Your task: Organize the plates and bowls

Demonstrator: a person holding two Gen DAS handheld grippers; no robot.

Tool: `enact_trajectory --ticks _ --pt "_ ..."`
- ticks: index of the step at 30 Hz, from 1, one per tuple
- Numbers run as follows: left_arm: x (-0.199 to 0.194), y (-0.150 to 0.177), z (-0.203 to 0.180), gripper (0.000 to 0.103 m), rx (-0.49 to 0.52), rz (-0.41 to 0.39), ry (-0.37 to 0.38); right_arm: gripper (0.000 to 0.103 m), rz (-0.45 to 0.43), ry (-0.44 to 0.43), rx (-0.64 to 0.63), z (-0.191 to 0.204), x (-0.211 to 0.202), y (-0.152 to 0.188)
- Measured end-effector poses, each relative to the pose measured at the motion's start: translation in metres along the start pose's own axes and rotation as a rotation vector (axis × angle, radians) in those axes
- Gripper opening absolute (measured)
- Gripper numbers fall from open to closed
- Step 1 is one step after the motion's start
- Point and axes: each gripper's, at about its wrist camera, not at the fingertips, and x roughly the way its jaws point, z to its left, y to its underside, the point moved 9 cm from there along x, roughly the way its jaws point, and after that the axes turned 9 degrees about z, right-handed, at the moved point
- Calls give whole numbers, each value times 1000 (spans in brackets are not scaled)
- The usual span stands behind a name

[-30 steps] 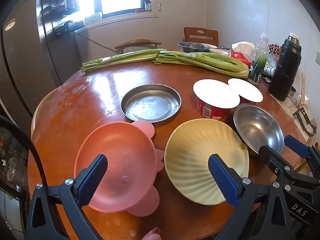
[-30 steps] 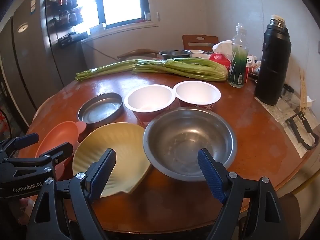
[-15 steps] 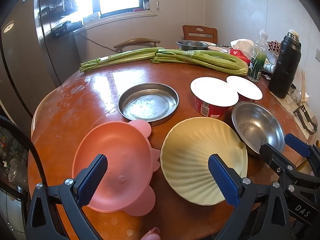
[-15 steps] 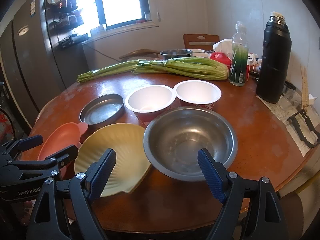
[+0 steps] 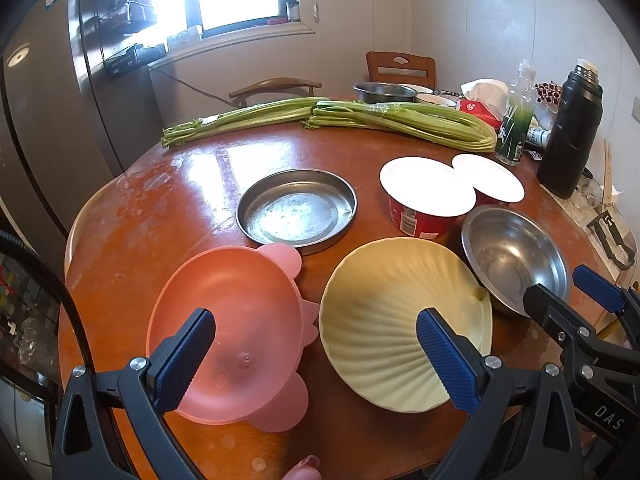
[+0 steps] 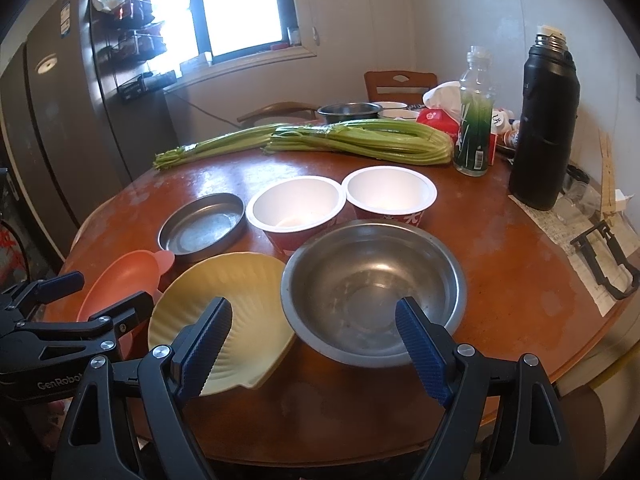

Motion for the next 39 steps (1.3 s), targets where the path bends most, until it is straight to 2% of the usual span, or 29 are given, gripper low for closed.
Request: enact_trajectory --ticks 32,39 --pt "-2 1 -1 101 -2 0 6 85 21 8 -9 1 5 0" --pt "-6 1 14 101 -33 -3 -8 85 15 -29 -51 12 2 -8"
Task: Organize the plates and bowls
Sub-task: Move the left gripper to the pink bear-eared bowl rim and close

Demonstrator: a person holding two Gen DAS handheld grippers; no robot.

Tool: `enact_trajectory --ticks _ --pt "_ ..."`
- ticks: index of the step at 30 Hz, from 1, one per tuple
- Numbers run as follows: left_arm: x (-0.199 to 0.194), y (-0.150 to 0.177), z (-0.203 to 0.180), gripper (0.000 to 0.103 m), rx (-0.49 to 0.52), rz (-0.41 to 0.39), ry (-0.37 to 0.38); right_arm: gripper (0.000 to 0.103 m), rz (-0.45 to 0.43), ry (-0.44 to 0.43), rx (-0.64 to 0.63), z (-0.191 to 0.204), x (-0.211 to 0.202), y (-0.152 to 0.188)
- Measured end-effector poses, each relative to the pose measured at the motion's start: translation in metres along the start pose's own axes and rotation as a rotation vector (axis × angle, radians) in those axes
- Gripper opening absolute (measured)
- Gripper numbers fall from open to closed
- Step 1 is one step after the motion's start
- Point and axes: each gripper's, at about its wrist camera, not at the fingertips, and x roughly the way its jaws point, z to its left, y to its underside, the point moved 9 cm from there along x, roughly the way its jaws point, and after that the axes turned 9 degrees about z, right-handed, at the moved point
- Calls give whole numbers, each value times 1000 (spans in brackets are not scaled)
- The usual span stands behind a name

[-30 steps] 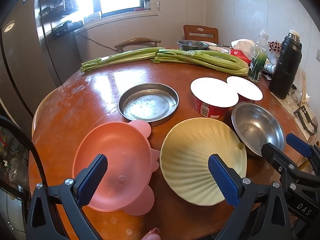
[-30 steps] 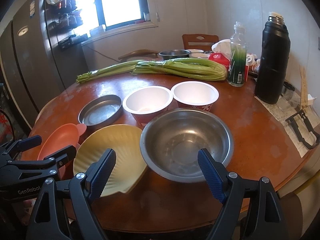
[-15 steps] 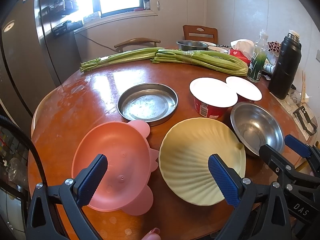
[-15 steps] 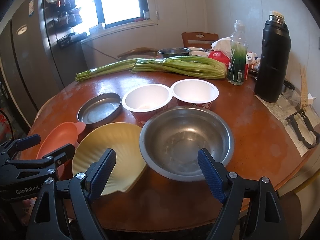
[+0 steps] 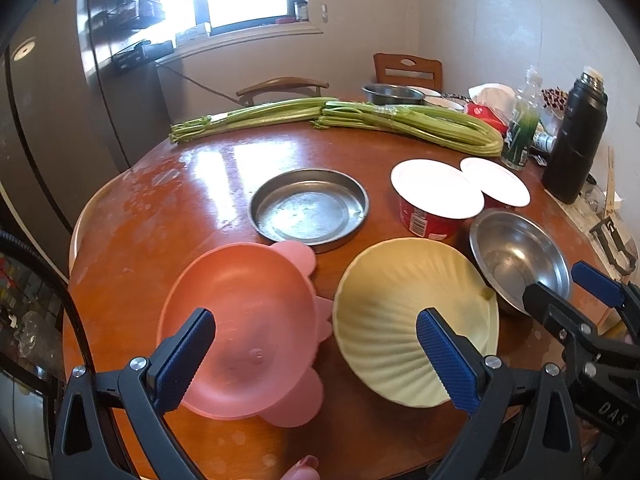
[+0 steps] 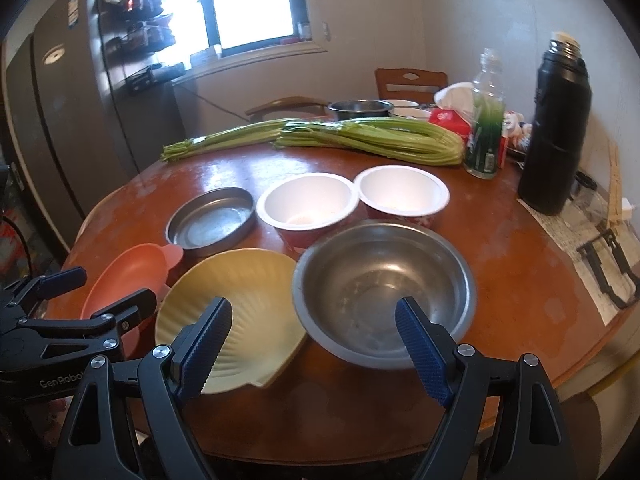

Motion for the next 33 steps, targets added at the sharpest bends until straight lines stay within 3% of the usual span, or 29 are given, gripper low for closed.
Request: enact_trajectory --ticks 10,17,24,29,33 --pt "-9 8 84 101 -184 -2 -79 85 3 -99 -175 61 12 -31" --pt "-3 28 132 101 -297 39 -88 85 77 -185 -290 112 38 -40" --pt "16 47 138 101 -327 109 -30 85 172 -250 -353 147 71 -42" --pt "32 53 131 101 -361 149 42 85 245 -224 -407 162 100 -37" --pt "44 56 129 101 -361 185 48 85 295 -229 -420 167 120 -33"
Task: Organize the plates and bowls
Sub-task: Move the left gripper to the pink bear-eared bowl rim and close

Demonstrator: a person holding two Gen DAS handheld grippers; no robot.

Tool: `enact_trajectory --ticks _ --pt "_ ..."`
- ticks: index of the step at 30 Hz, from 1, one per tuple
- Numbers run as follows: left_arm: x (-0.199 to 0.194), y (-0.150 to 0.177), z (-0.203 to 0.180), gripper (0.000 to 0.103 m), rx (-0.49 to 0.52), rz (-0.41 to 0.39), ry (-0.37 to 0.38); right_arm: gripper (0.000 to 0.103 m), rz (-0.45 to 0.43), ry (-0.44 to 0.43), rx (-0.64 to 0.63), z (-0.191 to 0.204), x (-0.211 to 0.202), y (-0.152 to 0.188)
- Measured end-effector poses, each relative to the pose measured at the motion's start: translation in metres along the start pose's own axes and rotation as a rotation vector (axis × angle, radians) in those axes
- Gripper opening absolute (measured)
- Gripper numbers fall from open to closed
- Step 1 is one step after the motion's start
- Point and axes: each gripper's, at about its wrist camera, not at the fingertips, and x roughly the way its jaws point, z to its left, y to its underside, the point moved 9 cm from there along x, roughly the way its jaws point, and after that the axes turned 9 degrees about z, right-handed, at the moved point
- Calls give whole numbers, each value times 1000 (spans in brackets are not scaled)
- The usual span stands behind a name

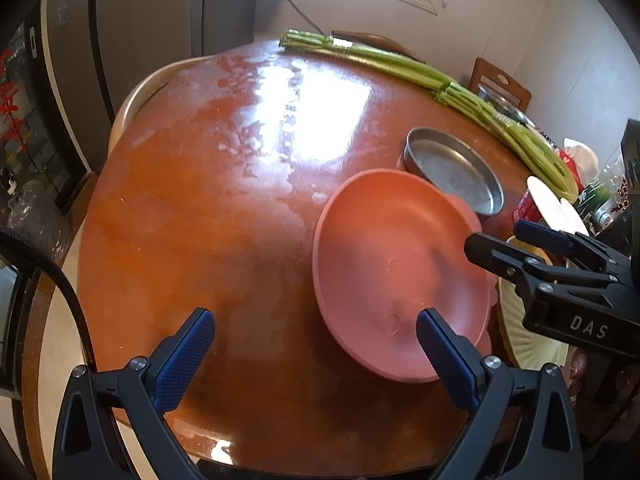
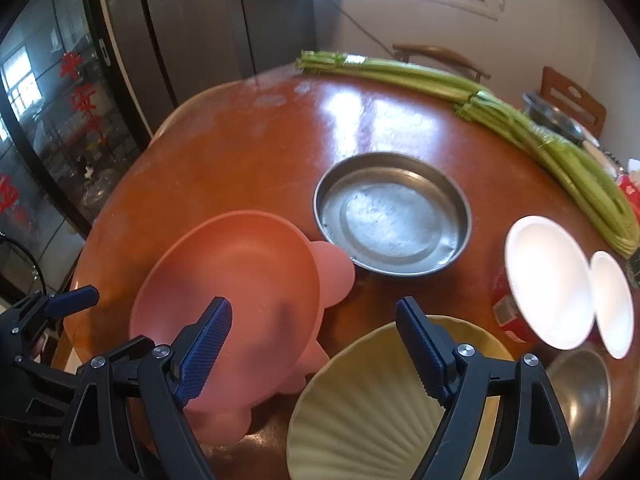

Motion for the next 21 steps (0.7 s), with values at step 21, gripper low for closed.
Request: enact_trajectory --ticks 21 --pt "15 -5 -20 78 15 34 37 55 31 -18 -39 5 28 -1"
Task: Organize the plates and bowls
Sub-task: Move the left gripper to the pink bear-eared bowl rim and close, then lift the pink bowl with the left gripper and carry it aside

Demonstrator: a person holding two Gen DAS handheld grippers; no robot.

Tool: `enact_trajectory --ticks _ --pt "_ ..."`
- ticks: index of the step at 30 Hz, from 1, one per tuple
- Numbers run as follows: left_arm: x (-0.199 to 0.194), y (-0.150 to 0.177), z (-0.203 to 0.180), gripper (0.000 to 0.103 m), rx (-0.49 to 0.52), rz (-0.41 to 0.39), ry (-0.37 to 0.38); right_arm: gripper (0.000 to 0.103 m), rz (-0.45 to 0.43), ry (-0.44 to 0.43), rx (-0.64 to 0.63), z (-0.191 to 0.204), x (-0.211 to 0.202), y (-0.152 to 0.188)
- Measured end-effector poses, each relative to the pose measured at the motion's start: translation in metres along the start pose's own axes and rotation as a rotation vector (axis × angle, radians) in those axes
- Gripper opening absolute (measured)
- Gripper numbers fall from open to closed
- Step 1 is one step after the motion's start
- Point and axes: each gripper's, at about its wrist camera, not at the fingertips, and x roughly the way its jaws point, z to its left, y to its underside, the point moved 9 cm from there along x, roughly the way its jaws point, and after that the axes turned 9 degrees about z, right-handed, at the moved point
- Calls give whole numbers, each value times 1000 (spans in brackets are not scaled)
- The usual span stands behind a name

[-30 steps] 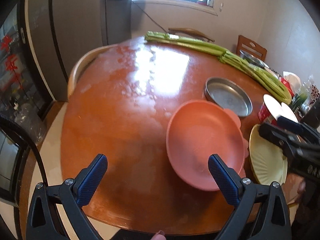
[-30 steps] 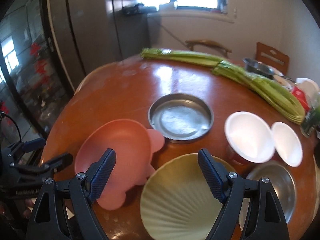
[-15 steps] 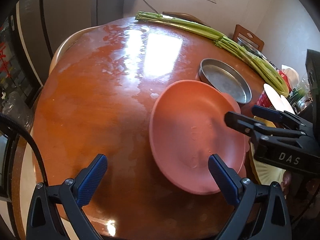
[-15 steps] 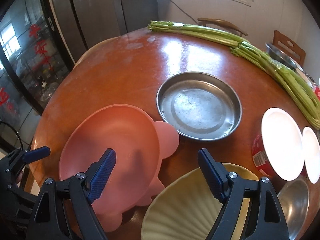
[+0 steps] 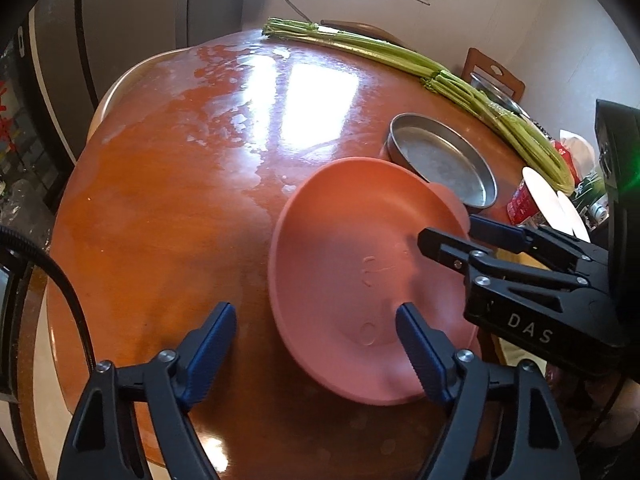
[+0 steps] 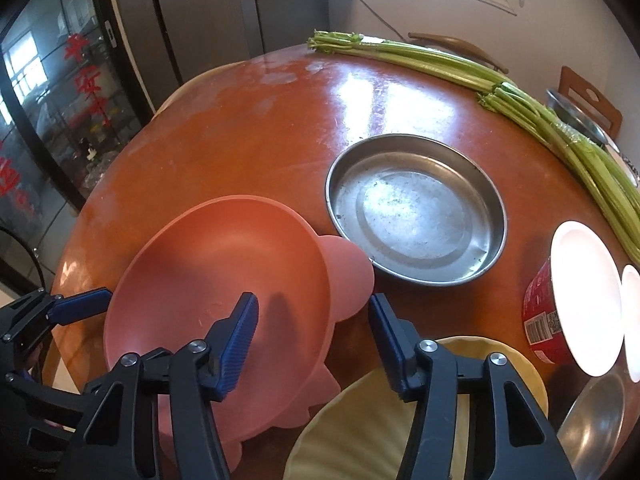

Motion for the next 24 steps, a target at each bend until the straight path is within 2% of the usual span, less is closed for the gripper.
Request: enact_trajectory --ticks 2,10,24 --pt "2 0 -1 70 -2 8 7 51 -1 -7 1 1 -1 1" --pt "2 -4 -2 53 -18 -6 22 43 11 -58 -1 7 0 5" --pt "-17 -23 11 51 -17 -70 -3 42 -3 -126 27 22 -15 -1"
